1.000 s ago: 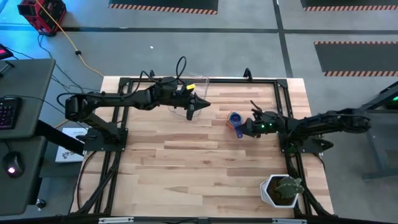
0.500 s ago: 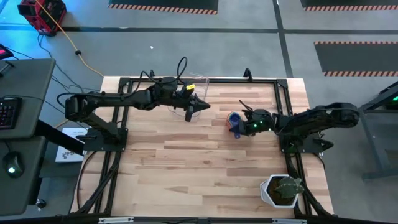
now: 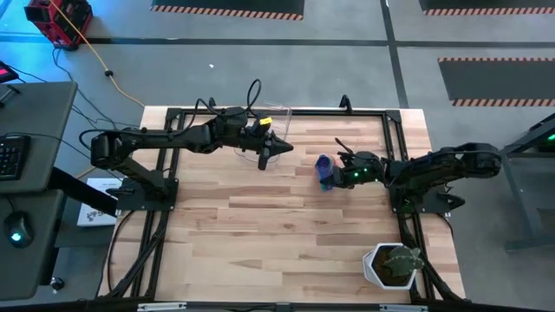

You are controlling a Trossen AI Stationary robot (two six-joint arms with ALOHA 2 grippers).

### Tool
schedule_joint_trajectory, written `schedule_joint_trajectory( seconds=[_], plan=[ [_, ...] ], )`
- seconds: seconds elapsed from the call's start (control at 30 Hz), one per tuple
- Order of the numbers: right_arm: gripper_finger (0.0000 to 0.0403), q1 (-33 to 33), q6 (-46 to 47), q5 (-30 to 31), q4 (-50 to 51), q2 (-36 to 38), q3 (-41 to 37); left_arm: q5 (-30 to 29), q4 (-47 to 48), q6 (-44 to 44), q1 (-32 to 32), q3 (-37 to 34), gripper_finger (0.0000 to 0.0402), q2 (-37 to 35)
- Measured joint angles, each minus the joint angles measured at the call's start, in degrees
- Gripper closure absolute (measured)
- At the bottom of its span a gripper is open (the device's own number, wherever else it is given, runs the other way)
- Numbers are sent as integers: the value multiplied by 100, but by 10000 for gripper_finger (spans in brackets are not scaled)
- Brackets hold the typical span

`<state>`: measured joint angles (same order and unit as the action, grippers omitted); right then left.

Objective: Nest measuring cups in basket
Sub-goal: Put the stacked colored measuring cups into the transparent bin

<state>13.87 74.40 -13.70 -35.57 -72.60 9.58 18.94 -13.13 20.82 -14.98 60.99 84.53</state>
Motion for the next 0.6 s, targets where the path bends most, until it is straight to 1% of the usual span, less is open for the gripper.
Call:
schedule_joint_trajectory(
  seconds=[0.03, 0.27, 0.37, 0.43, 0.5, 0.6],
  plan=[
    [353, 0, -28, -2, 2, 0, 0, 0, 0, 0, 0, 0, 401, 0],
    [354, 0, 35, -42, -282, -5, -7, 3, 26, -6, -33, 0, 401, -29],
    [354, 0, 178, -221, -410, 56, 116, 47, 309, -74, -254, 49, 402, -356],
    [354, -26, 306, -282, -454, 119, 409, 3, 646, -206, -479, 146, 402, -693],
    [354, -56, 136, -300, -338, 131, 904, -66, 820, -323, -666, 215, 401, -1016],
    [354, -133, -572, -253, 518, -2, 1952, -139, 860, -354, -882, 219, 401, -1422]
  ],
)
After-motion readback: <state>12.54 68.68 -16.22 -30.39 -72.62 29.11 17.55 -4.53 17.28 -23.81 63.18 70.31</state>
